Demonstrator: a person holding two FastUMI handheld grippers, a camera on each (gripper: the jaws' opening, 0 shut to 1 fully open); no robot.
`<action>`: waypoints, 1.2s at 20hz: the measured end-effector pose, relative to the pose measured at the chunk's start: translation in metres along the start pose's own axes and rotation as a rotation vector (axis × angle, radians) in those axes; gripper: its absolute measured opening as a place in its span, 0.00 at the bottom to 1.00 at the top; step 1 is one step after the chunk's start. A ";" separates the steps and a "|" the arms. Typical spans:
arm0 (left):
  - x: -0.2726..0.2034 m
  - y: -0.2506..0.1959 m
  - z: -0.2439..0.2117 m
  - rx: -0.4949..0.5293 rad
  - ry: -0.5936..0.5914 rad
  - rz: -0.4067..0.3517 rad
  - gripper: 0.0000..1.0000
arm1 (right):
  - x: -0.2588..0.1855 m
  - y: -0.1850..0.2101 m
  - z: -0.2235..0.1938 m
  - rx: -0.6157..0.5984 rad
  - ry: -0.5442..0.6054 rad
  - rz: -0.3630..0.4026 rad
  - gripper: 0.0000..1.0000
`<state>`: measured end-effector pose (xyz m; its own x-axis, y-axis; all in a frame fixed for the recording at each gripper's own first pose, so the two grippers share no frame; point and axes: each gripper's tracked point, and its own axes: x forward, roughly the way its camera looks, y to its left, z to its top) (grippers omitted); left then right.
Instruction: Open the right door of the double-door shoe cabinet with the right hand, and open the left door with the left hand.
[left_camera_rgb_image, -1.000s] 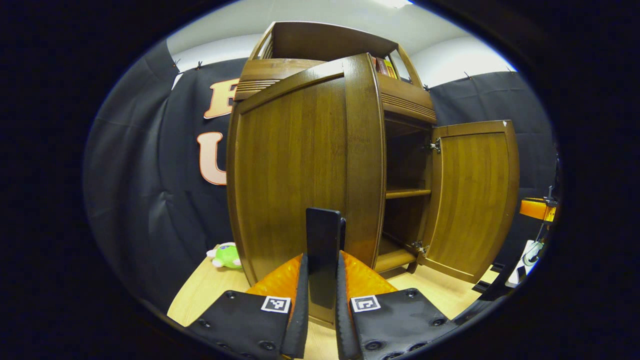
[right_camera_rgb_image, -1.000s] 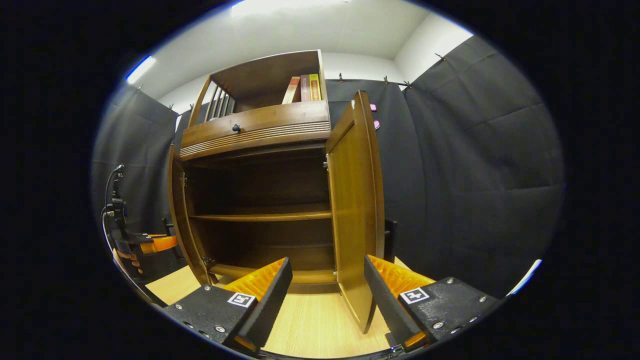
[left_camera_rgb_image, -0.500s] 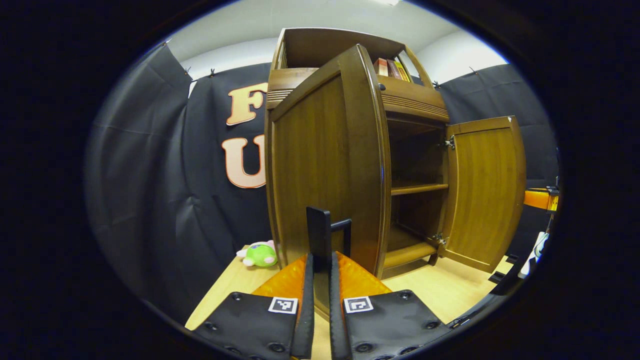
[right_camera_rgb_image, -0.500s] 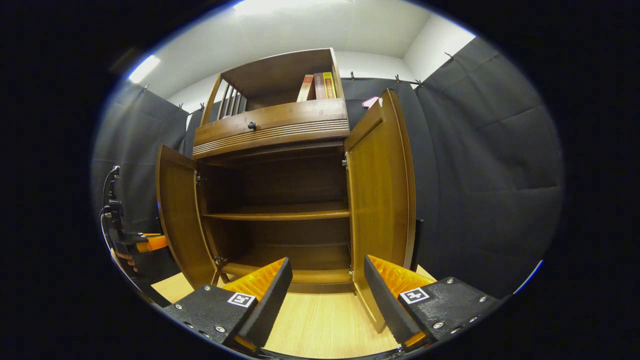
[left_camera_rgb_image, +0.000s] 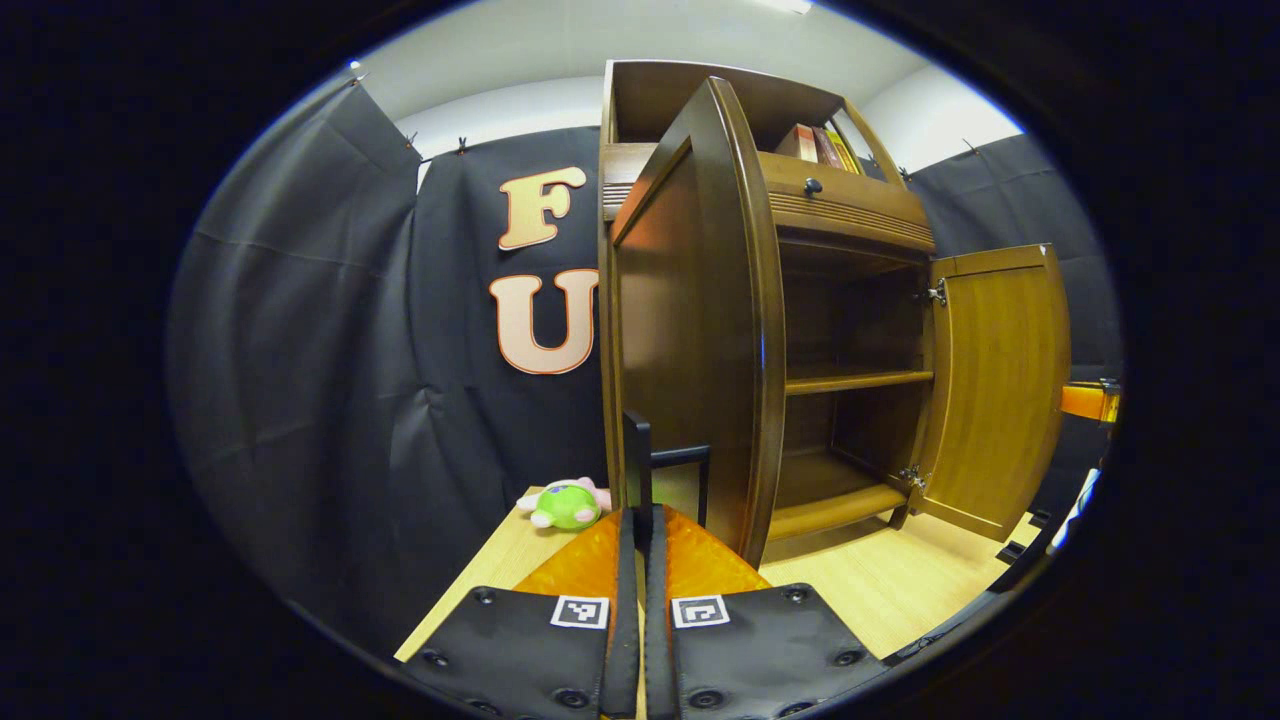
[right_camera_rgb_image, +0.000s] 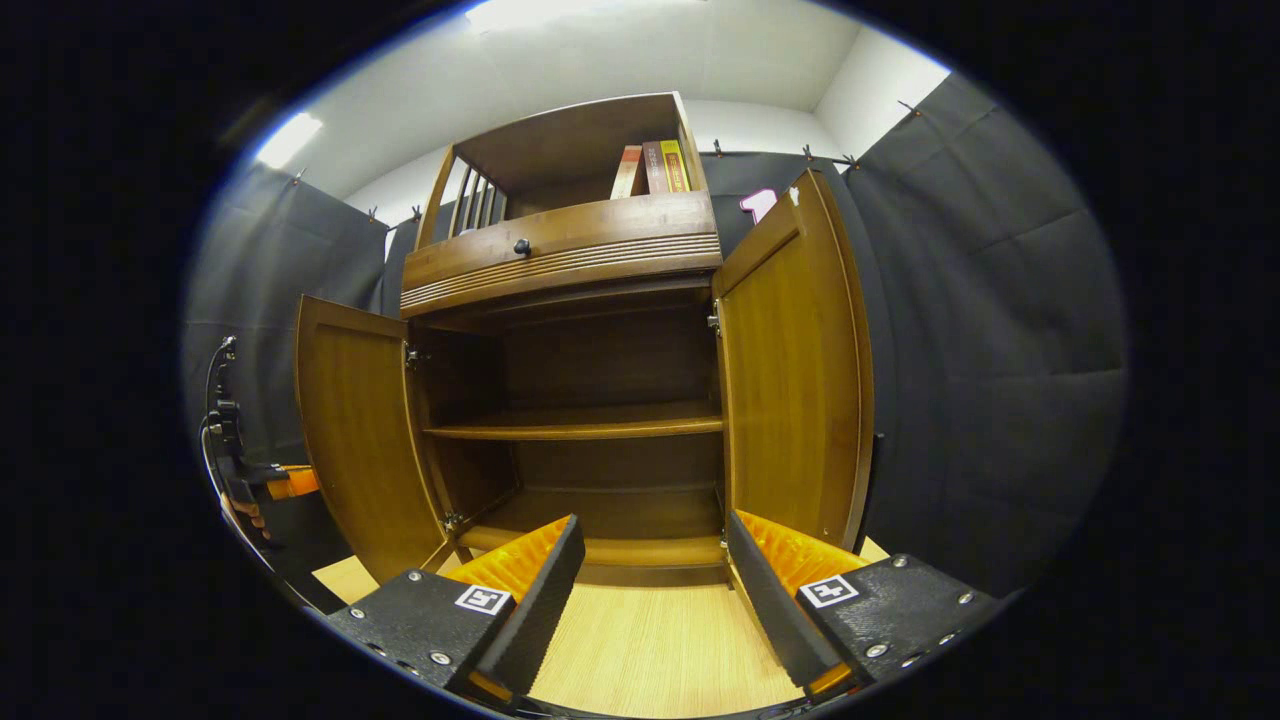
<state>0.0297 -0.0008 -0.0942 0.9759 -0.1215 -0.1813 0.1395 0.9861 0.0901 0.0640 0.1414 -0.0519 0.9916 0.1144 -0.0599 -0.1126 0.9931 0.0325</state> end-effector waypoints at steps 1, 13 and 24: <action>-0.003 0.007 0.000 -0.016 -0.001 -0.004 0.10 | 0.003 0.000 0.000 -0.002 0.000 0.002 0.90; -0.002 0.067 -0.004 -0.084 -0.002 0.027 0.09 | 0.009 0.001 -0.003 0.000 0.000 -0.003 1.00; -0.015 0.088 -0.009 -0.110 0.015 0.034 0.09 | 0.017 0.003 -0.007 0.000 0.004 0.005 1.00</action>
<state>0.0261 0.0893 -0.0924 0.9769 -0.0869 -0.1950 0.0863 0.9962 -0.0114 0.0801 0.1465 -0.0597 0.9908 0.1193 -0.0642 -0.1173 0.9925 0.0329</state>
